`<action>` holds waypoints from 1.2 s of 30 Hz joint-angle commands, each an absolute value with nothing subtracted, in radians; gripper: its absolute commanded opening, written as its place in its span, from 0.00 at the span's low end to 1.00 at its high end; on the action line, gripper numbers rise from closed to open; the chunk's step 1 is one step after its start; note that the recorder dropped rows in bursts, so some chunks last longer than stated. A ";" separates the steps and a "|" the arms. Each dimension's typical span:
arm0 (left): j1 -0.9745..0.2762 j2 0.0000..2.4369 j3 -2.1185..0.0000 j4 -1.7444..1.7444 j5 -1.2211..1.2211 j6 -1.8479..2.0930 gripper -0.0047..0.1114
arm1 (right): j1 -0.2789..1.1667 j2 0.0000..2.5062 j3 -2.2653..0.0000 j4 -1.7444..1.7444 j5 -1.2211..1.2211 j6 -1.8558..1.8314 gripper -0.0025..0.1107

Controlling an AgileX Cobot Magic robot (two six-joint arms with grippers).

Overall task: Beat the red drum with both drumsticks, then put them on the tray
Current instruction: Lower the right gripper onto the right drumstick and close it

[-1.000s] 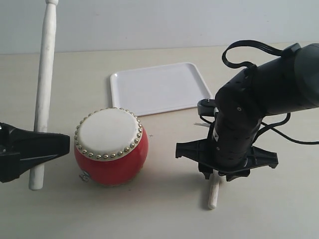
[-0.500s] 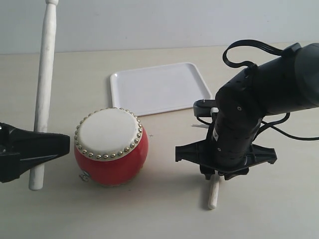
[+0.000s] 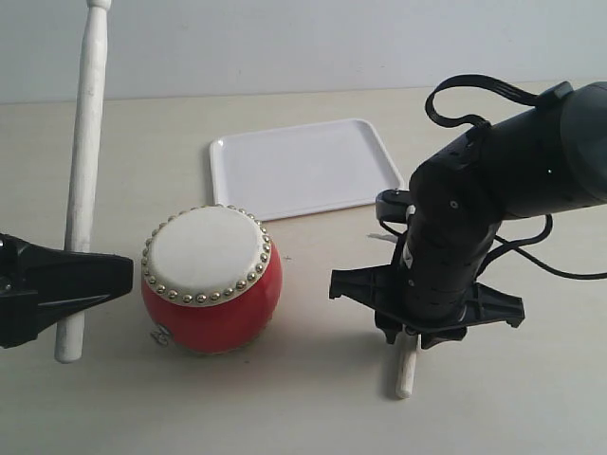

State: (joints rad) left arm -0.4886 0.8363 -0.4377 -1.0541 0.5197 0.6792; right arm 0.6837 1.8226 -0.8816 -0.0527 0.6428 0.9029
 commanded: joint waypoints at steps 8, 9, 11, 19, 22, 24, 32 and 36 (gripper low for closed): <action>-0.489 0.833 -0.441 -1.053 0.525 0.683 0.04 | 0.678 1.839 -0.878 -0.062 0.649 0.852 0.33; -0.489 0.833 -0.441 -1.053 0.525 0.683 0.04 | 0.678 1.839 -0.878 -0.062 0.653 0.824 0.31; -0.489 0.833 -0.441 -1.053 0.525 0.683 0.04 | 0.678 1.839 -0.878 -0.079 0.659 0.804 0.22; -0.489 0.833 -0.441 -1.053 0.525 0.683 0.04 | 0.678 1.839 -0.878 -0.161 0.706 0.804 0.10; -0.489 0.833 -0.441 -1.053 0.525 0.683 0.04 | 0.678 1.839 -0.878 -0.161 0.707 0.764 0.06; -0.489 0.833 -0.441 -1.053 0.525 0.683 0.04 | 0.678 1.839 -0.878 -0.161 0.709 0.750 0.03; -0.489 0.833 -0.441 -1.051 0.523 0.699 0.04 | 0.678 1.810 -0.878 -0.161 0.720 0.689 0.02; -0.489 0.833 -0.441 -1.049 0.523 0.699 0.04 | 0.681 1.730 -0.867 -0.156 0.738 0.573 0.02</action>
